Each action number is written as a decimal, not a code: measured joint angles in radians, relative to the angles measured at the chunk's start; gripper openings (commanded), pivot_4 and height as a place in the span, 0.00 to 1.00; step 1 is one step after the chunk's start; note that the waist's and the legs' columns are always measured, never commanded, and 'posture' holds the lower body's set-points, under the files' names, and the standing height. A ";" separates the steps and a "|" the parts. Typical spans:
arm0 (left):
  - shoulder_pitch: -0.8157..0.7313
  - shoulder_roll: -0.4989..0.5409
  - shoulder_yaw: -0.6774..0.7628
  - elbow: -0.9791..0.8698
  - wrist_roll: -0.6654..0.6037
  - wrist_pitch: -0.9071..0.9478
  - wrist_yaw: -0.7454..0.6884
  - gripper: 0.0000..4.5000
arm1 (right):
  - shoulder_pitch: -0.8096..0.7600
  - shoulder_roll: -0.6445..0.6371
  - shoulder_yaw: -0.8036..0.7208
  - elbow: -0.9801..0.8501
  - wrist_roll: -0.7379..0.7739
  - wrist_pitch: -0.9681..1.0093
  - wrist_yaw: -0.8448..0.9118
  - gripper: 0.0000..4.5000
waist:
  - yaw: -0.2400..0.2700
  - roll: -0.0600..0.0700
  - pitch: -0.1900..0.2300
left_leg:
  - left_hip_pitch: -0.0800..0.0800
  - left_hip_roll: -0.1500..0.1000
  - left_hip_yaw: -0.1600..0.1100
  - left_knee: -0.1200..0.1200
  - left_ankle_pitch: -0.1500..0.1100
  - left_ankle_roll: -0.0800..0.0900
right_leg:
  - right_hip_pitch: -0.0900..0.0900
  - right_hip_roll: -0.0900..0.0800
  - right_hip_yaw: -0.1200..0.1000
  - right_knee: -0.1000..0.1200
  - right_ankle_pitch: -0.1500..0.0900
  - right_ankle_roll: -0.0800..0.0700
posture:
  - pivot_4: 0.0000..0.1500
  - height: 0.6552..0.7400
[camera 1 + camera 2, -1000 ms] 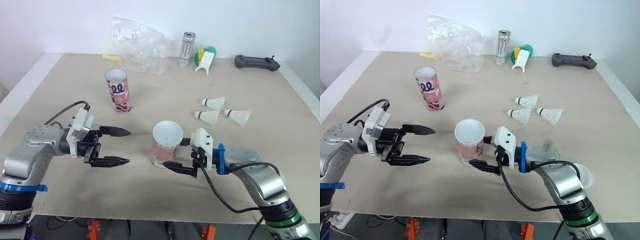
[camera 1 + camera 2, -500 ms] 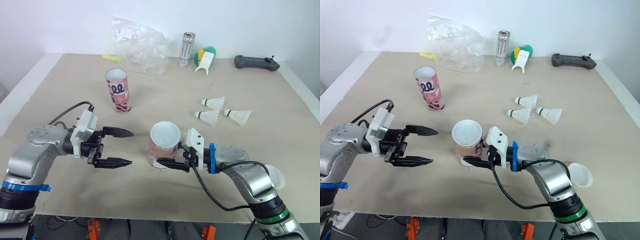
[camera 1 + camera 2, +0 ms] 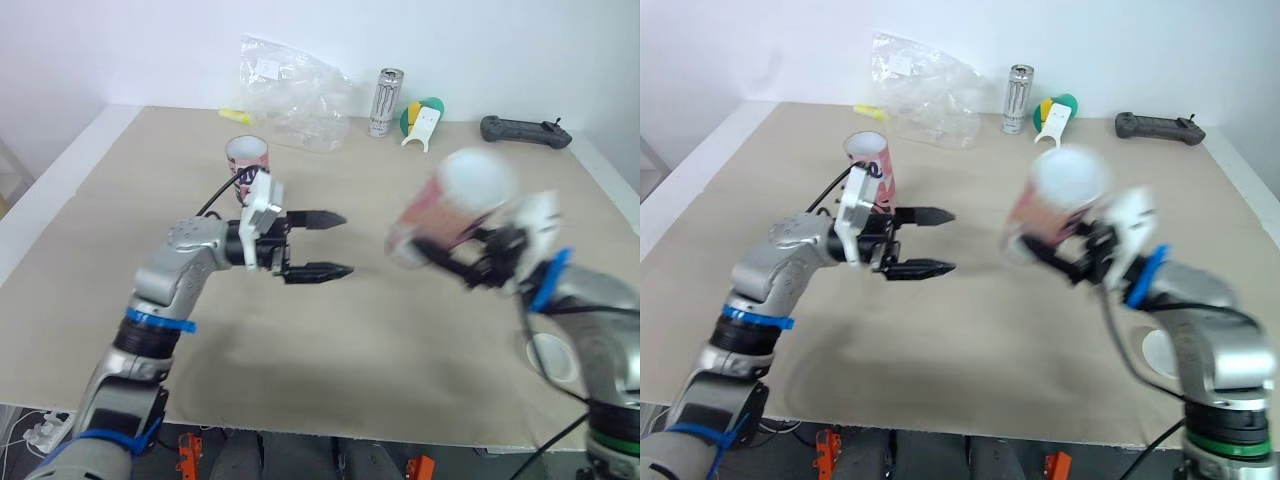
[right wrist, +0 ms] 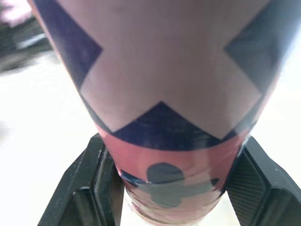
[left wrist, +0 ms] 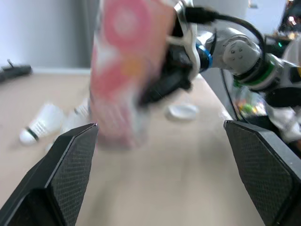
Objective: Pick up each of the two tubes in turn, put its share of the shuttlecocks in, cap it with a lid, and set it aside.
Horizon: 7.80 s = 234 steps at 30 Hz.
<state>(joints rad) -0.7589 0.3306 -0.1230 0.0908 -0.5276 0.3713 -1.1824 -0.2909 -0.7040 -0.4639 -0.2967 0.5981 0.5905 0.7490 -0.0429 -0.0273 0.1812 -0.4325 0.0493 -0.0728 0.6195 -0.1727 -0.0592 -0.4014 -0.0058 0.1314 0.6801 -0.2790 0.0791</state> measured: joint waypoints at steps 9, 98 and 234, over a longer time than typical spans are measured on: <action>-0.065 -0.134 -0.061 0.199 0.130 -0.124 0.062 1.00 | -0.138 -0.004 -0.147 0.425 -0.191 -0.042 -0.436 0.66 | -0.012 0.004 0.000 | 0.002 0.000 0.001 -0.002 0.001 0.002 | 0.000 0.001 0.003 0.000 0.003 -0.004 | 1.00 1.00; -0.301 -0.018 0.175 1.161 0.475 -0.597 0.576 1.00 | 0.168 0.083 0.242 -0.361 0.203 0.098 -0.246 0.99 | -0.002 0.004 0.005 | -0.006 -0.002 0.000 -0.003 0.007 -0.002 | 0.001 -0.001 0.002 -0.012 0.008 0.005 | 1.00 1.00; -0.221 0.492 -0.449 0.458 0.327 -0.548 -0.397 0.56 | -0.002 -0.085 0.155 0.157 -0.272 -0.073 -0.014 0.89 | -0.010 0.017 -0.007 | 0.001 -0.002 0.003 -0.001 0.004 0.006 | 0.003 -0.002 -0.001 0.003 -0.003 -0.003 | 1.00 1.00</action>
<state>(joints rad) -0.9799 0.8226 -0.5717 0.5489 -0.2004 -0.1762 -1.5796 -0.2927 -0.7893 -0.3090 -0.1392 0.3264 0.5179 0.7349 -0.0526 -0.0099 0.1746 -0.4320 0.0477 -0.0702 0.6183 -0.1688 -0.0529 -0.3980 -0.0079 0.1309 0.6831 -0.2816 0.0765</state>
